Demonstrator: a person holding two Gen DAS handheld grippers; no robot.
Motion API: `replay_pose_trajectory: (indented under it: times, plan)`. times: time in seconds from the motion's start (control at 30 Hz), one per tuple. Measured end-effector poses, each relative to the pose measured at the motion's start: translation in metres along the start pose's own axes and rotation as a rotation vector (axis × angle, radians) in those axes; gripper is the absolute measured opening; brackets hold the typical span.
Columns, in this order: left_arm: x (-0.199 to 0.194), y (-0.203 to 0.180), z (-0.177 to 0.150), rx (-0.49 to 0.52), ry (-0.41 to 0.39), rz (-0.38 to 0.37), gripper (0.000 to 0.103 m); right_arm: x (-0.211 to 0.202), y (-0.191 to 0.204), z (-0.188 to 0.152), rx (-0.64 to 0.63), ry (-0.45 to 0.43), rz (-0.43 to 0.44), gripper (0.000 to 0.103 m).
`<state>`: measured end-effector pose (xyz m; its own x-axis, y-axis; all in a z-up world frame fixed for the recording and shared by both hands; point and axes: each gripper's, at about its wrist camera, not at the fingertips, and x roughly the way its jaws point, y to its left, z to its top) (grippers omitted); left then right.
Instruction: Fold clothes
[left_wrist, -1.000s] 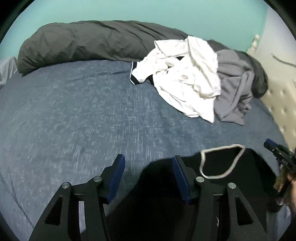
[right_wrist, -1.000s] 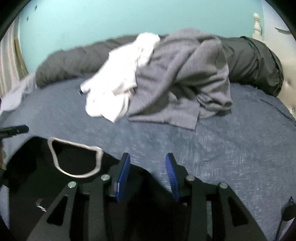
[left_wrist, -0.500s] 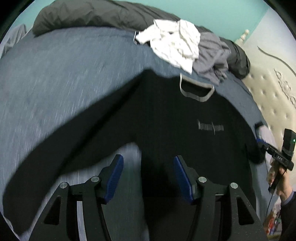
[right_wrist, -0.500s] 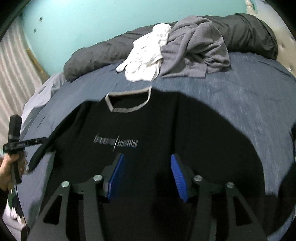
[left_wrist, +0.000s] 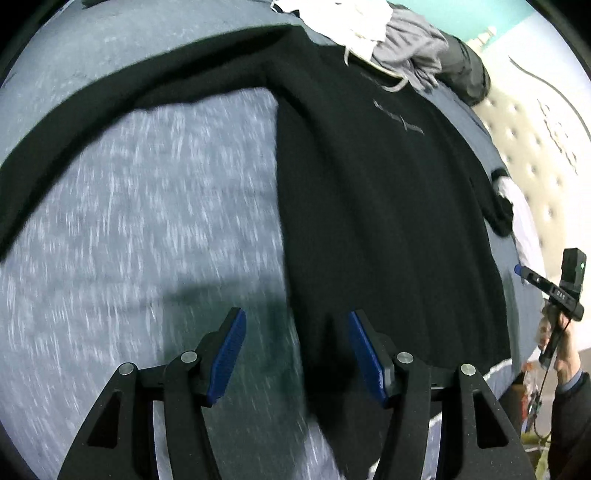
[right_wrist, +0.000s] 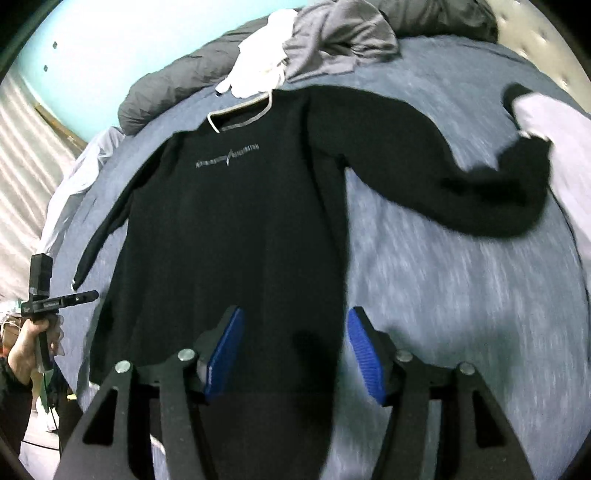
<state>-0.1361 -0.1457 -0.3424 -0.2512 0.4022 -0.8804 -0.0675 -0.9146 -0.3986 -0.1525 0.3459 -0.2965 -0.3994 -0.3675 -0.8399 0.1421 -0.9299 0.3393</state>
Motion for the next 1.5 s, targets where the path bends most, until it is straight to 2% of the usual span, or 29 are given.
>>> replay_pose_trajectory:
  times: [0.17, 0.47, 0.7, 0.73, 0.8, 0.83, 0.87, 0.9, 0.97, 1.07, 1.2, 1.37, 1.5]
  plan:
    - [-0.001, -0.006, -0.03, -0.02, 0.025, -0.008, 0.065, -0.007, 0.0, -0.031, 0.023, 0.072, -0.015, 0.063]
    - [-0.001, -0.007, -0.069, -0.061, 0.056, -0.031, 0.065, 0.001, 0.001, -0.089, 0.089, 0.194, 0.03, 0.063]
    - [0.0, -0.011, -0.079, -0.058, 0.059, -0.035, 0.065, -0.002, -0.003, -0.099, 0.142, 0.181, 0.059, 0.061]
    - [0.001, -0.012, -0.08, -0.057, 0.061, -0.038, 0.065, -0.001, -0.004, -0.1, 0.145, 0.184, 0.054, 0.059]
    - [0.003, -0.014, -0.083, -0.055, 0.061, -0.053, 0.064, 0.0, -0.003, -0.101, 0.136, 0.183, 0.035, 0.045]
    - [0.003, -0.016, -0.084, -0.048, 0.061, -0.061, 0.063, 0.0, -0.003, -0.101, 0.132, 0.182, 0.036, 0.036]
    - [0.003, -0.019, -0.086, -0.036, 0.063, -0.068, 0.055, 0.0, -0.003, -0.101, 0.131, 0.18, 0.043, 0.032]
    - [0.004, -0.022, -0.087, -0.022, 0.065, -0.07, 0.042, -0.001, -0.002, -0.102, 0.13, 0.177, 0.046, 0.03]
    - [0.005, -0.029, -0.09, 0.01, 0.073, -0.066, 0.033, -0.003, -0.001, -0.103, 0.121, 0.17, 0.044, 0.018]
    - [0.006, -0.038, -0.094, 0.046, 0.079, -0.073, 0.011, -0.008, 0.0, -0.103, 0.107, 0.154, 0.038, 0.007]
    - [-0.007, -0.045, -0.093, 0.079, 0.031, -0.083, 0.007, -0.019, -0.001, -0.102, 0.099, 0.127, 0.048, 0.006]
    - [-0.053, -0.054, -0.097, 0.136, -0.047, -0.083, 0.006, -0.042, 0.009, -0.098, 0.062, 0.079, 0.051, 0.005]
    - [-0.088, -0.038, -0.103, 0.15, -0.086, -0.088, 0.006, -0.07, 0.02, -0.097, 0.029, 0.044, 0.049, 0.004]
